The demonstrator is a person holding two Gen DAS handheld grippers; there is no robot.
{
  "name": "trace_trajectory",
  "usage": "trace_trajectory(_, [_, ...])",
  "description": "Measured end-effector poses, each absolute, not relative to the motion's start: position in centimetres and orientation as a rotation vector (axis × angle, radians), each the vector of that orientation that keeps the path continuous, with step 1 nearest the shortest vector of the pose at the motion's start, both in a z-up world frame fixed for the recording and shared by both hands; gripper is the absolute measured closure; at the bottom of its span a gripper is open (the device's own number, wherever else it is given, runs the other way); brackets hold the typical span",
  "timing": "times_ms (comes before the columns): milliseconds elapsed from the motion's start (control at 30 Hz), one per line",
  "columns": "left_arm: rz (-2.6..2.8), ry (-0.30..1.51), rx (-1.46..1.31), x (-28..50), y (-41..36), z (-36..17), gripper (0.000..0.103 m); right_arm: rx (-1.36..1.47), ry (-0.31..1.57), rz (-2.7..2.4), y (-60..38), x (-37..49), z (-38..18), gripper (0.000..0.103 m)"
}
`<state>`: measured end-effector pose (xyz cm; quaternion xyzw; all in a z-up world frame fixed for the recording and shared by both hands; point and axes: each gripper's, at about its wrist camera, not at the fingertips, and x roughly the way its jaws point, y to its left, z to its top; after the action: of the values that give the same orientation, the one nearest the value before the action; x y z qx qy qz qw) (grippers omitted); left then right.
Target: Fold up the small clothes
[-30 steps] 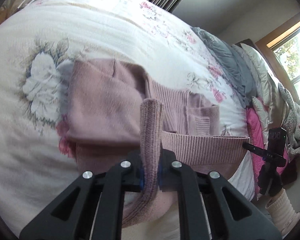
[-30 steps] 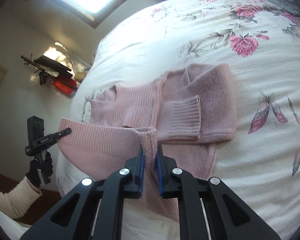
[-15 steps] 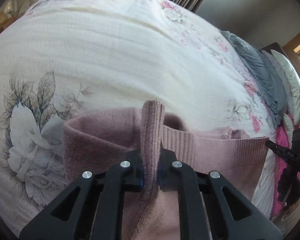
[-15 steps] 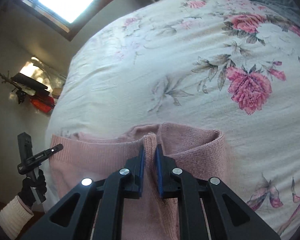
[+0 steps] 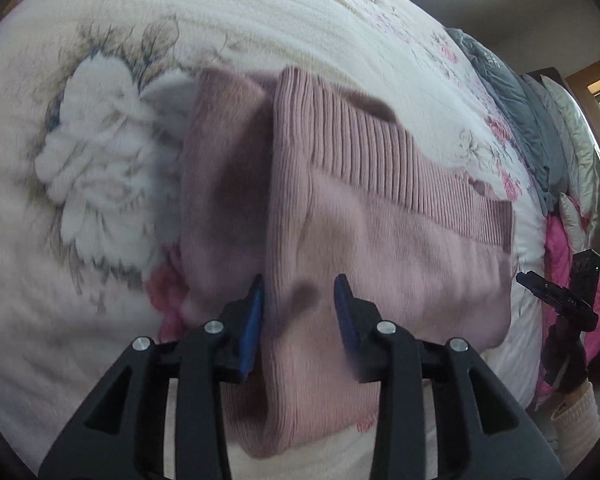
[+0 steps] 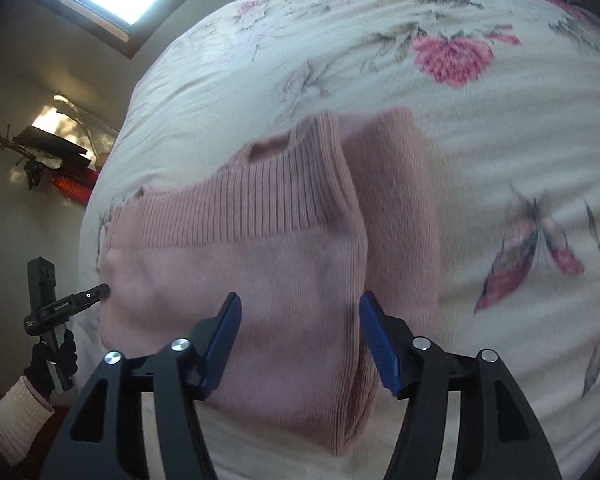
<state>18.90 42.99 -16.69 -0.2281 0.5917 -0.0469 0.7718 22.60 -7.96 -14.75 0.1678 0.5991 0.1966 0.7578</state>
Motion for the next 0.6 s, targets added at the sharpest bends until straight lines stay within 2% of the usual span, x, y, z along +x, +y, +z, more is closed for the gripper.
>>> trace_trajectory(200, [-0.077, 1.318, -0.502, 13.9, 40.8, -18.6, 0.071, 0.378, 1.441, 0.416, -7.6, 16.8, -18.1, 0.038])
trace_trajectory(233, [-0.064, 1.314, -0.51, 13.5, 40.7, -18.7, 0.075, 0.376, 1.453, 0.415, -7.4, 16.3, -18.5, 0.041])
trace_trajectory(267, [-0.052, 1.309, -0.52, 13.5, 40.6, -18.8, 0.077, 0.377, 1.458, 0.412, -7.3, 16.0, -18.8, 0.05])
trace_trajectory(333, [-0.035, 1.308, -0.526, 13.6, 40.7, -18.7, 0.083, 0.385, 1.457, 0.396, -7.2, 15.9, -19.0, 0.062])
trace_trajectory(367, [-0.03, 1.31, -0.523, 13.8, 40.6, -18.5, 0.089, 0.392, 1.457, 0.391, -7.2, 16.0, -19.0, 0.075])
trace_trajectory(433, [-0.037, 1.308, -0.514, 14.0, 40.6, -17.8, 0.094, 0.398, 1.456, 0.375, -7.5, 16.3, -18.7, 0.094])
trace_trajectory(600, [-0.036, 1.329, -0.427, 14.0, 40.6, -16.9, 0.095, 0.315, 1.477, 0.376, -8.0, 16.3, -17.8, 0.095])
